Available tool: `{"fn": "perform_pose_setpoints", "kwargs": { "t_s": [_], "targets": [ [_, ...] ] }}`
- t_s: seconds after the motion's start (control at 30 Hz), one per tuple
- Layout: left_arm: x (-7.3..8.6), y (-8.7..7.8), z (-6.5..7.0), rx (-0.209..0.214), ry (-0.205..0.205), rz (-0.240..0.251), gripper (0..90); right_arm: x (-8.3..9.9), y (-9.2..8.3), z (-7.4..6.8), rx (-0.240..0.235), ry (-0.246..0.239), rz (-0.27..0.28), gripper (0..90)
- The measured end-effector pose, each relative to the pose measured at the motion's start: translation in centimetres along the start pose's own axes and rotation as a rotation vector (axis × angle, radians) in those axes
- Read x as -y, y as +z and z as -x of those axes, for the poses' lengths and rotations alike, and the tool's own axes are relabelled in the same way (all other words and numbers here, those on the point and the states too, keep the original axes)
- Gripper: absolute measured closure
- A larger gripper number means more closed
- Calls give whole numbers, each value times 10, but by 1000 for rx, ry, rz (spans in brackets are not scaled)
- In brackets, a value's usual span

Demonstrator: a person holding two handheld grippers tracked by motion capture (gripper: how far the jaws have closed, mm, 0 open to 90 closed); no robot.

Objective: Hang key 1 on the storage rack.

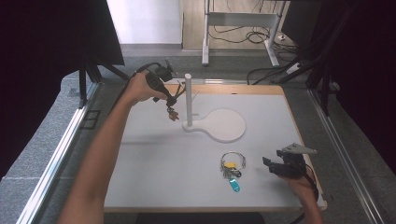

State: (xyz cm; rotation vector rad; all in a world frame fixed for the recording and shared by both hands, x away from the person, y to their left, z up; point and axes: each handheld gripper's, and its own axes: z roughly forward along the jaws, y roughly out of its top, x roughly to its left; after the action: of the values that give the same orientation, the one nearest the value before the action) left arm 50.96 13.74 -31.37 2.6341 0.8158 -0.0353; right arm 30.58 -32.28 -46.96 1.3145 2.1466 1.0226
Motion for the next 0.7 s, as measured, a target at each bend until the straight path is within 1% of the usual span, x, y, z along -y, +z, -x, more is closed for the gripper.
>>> {"fn": "perform_pose_setpoints", "kwargs": {
  "t_s": [0.1, 0.2, 0.23, 0.33, 0.37, 0.4, 0.5, 0.53, 0.63, 0.7],
  "targets": [
    [3, 2, -1, 0, -9, 16, 659, 0, 0, 0, 1, 0, -1, 311],
    [4, 2, -1, -4, -9, 19, 637, 0, 0, 0, 1, 0, 0, 311],
    [5, 1, 0, -18, -18, 21, 623, 0, 0, 0, 1, 0, 0, 311],
    [7, -1, 0, -20, -15, 28, 601, 0, 0, 0, 2, 0, 1, 311],
    [10, -4, 2, -29, -23, 35, 592, 0, -1, 0, 3, -2, 2, 311],
    [10, -4, 2, -29, -23, 35, 583, 0, -1, 1, 4, -3, 3, 311],
    [18, -9, 8, -35, -15, 52, 565, 0, -2, 1, 5, -1, 5, 311],
    [18, -9, 8, -35, -15, 52, 560, 0, -2, 1, 5, -1, 5, 311],
    [30, -14, 20, -40, -1, 85, 547, -2, -4, 0, 6, -4, 13, 310],
    [36, -15, 26, -46, 8, 79, 542, -2, -4, 0, 6, -5, 17, 310]
  ]
}}
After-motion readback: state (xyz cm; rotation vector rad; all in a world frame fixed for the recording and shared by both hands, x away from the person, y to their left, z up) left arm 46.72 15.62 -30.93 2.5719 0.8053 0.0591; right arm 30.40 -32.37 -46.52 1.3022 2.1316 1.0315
